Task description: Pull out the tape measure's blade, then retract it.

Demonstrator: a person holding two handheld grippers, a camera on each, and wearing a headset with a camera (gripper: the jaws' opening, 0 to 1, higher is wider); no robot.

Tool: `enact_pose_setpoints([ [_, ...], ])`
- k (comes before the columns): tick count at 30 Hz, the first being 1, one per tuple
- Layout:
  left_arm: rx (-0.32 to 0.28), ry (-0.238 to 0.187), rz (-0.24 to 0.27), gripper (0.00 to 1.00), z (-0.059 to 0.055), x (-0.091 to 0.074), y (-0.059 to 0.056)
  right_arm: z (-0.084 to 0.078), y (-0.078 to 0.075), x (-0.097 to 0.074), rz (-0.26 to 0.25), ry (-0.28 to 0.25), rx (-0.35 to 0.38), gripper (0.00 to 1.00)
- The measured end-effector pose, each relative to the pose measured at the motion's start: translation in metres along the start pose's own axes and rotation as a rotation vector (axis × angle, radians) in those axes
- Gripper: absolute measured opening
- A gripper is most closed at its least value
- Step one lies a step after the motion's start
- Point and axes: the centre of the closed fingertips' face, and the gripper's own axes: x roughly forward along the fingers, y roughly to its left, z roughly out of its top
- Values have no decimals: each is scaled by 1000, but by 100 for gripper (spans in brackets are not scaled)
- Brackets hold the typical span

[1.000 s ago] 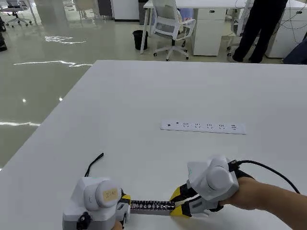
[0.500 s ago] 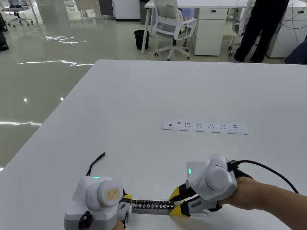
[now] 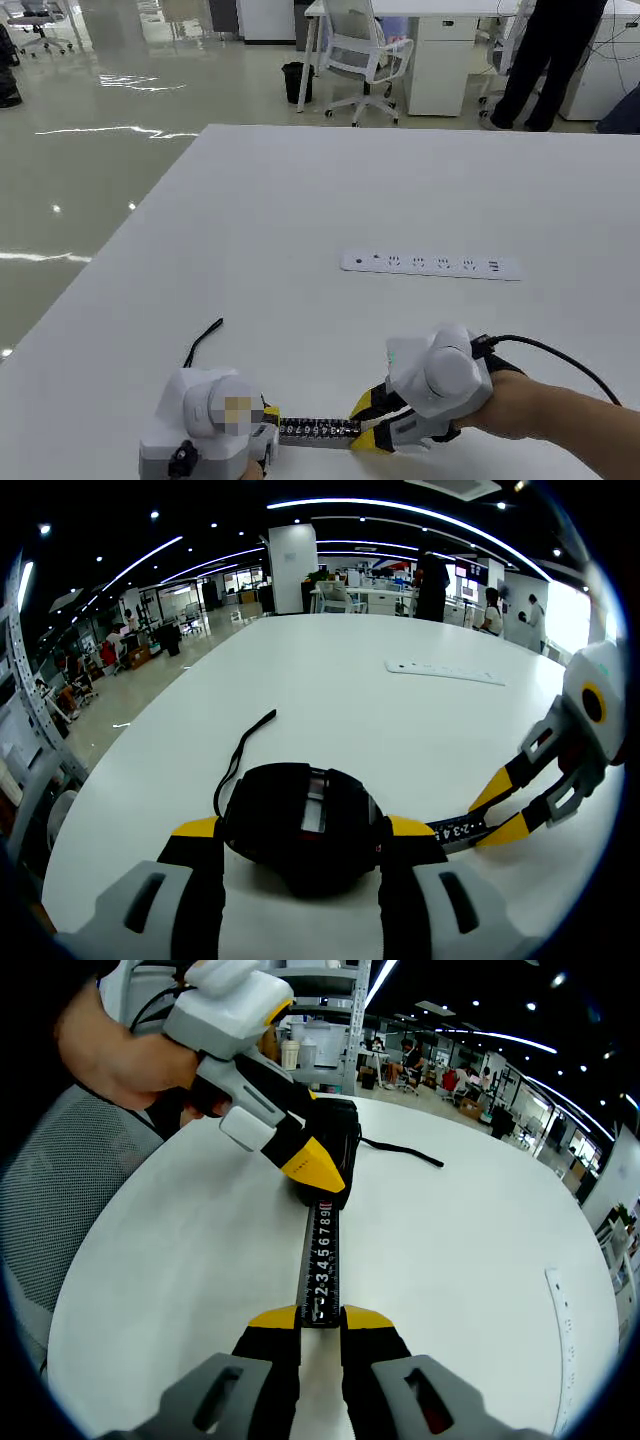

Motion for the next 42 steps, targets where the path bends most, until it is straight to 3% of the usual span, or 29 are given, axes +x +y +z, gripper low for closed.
enact_pose_setpoints([
  [42, -8, 21, -15, 58, -1, -1, 1, 14, 0, 13, 3, -13, 2, 14],
])
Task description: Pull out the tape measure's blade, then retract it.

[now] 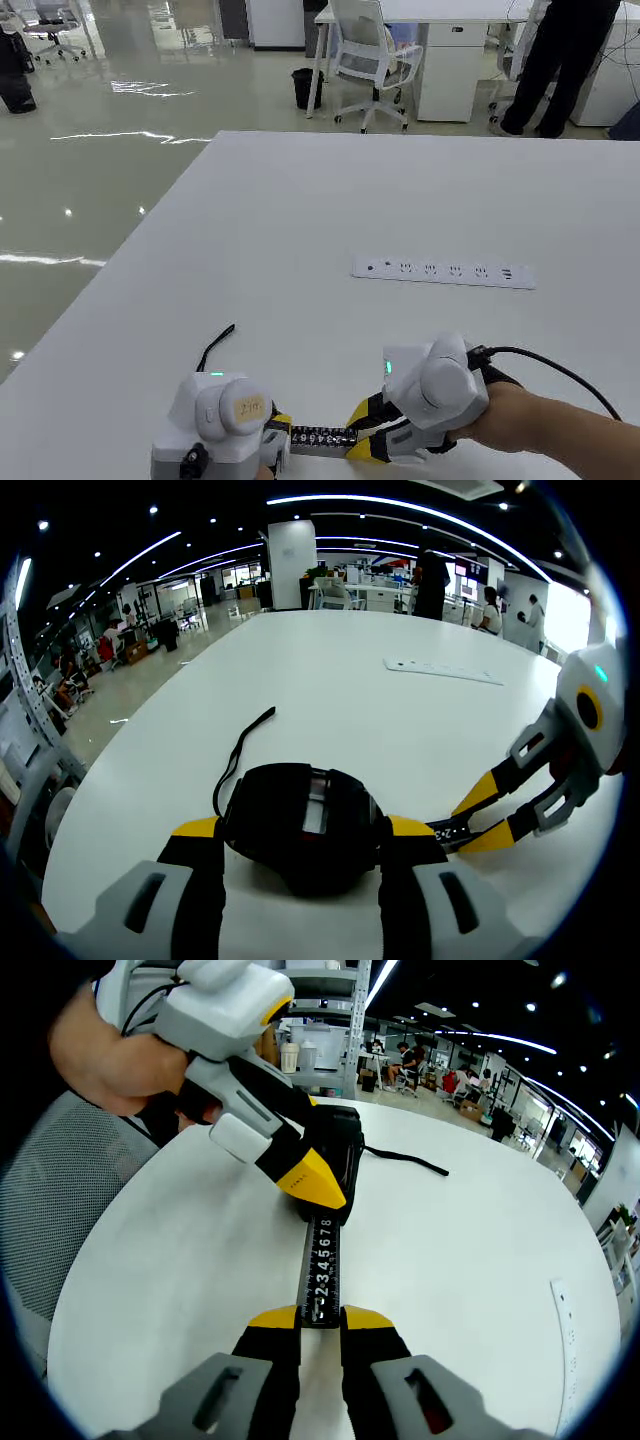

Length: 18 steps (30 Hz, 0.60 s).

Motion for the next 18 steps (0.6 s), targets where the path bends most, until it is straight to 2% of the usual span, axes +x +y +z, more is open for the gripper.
enact_pose_setpoints([
  [18, -15, 3, -9, 58, 1, -1, 2, 6, -2, 5, 1, 0, -7, 14],
])
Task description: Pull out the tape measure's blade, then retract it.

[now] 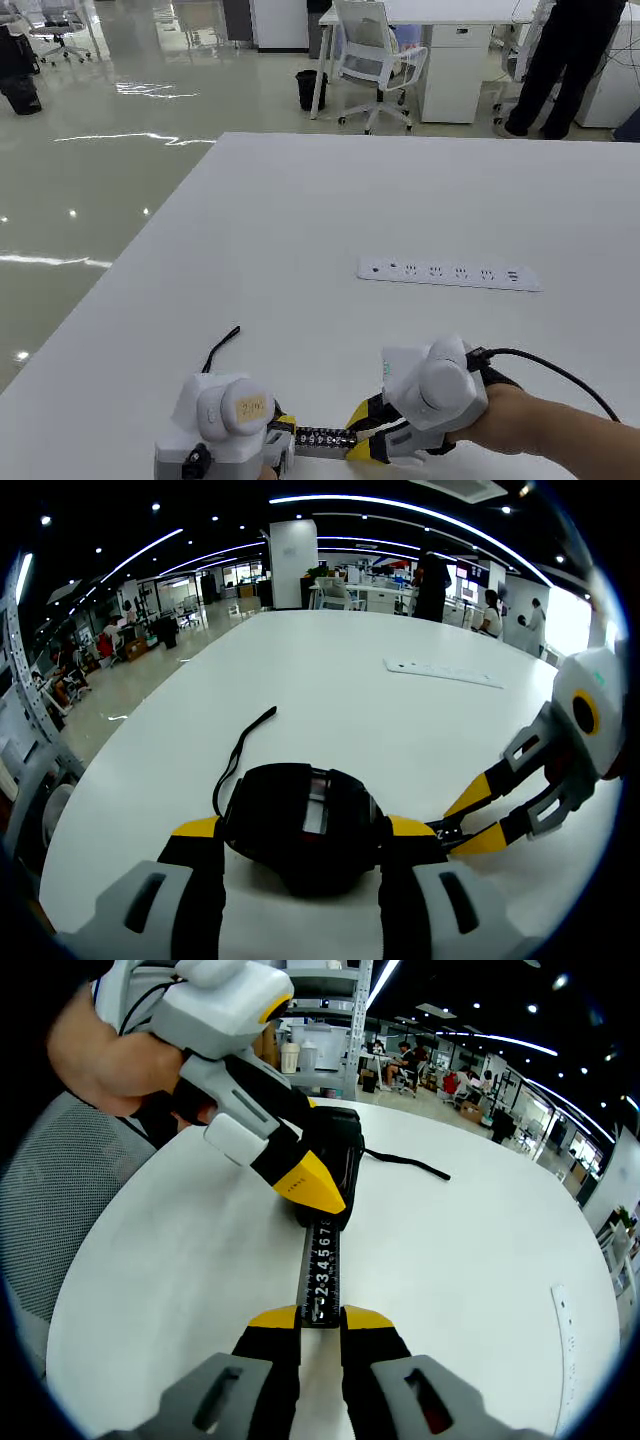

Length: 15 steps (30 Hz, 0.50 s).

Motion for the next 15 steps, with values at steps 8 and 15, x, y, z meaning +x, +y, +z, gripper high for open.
enact_pose_setpoints([
  [8, -6, 4, -5, 58, 0, 0, 1, 4, 0, 4, 1, -2, -4, 14],
  [15, -10, 7, -8, 58, -1, 0, 1, 7, 0, 6, 4, -5, -9, 14],
])
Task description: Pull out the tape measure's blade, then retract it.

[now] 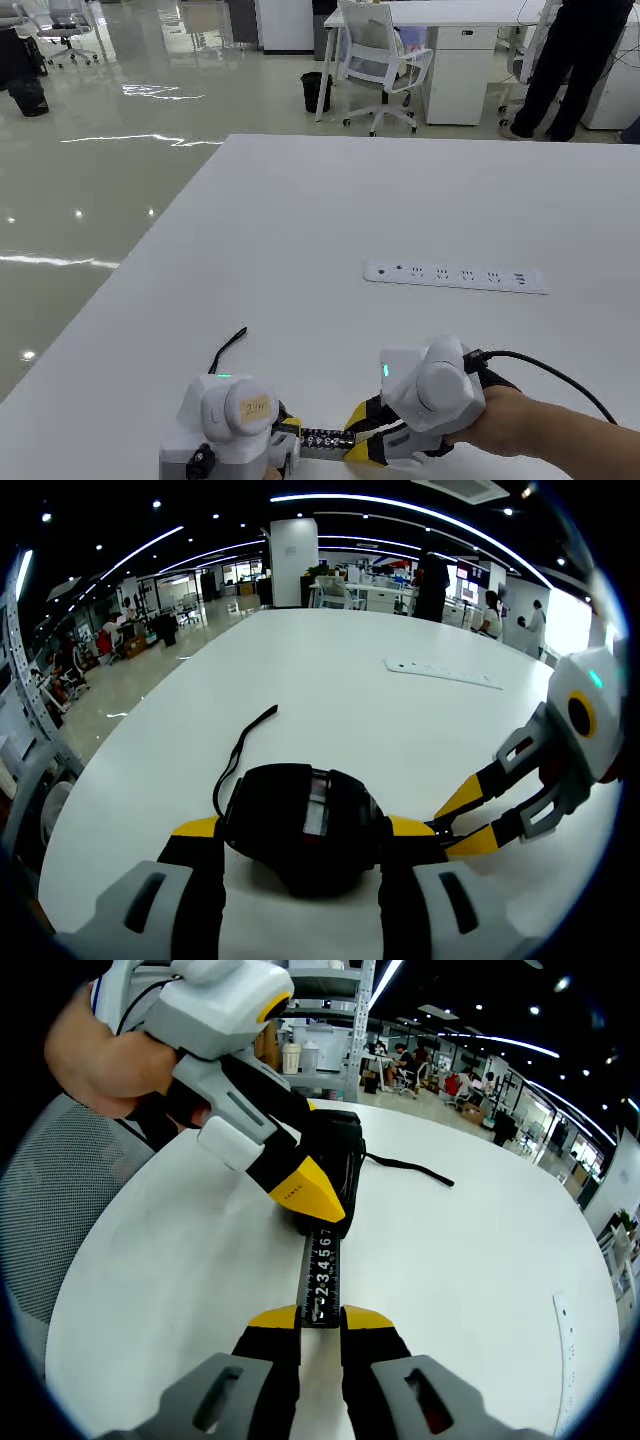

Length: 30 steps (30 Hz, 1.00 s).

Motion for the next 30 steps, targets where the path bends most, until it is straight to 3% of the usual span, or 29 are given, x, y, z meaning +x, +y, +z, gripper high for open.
enact_pose_setpoints([
  [30, -10, 9, -10, 58, 0, 0, 6, 15, -1, 15, 6, -9, -12, 14],
])
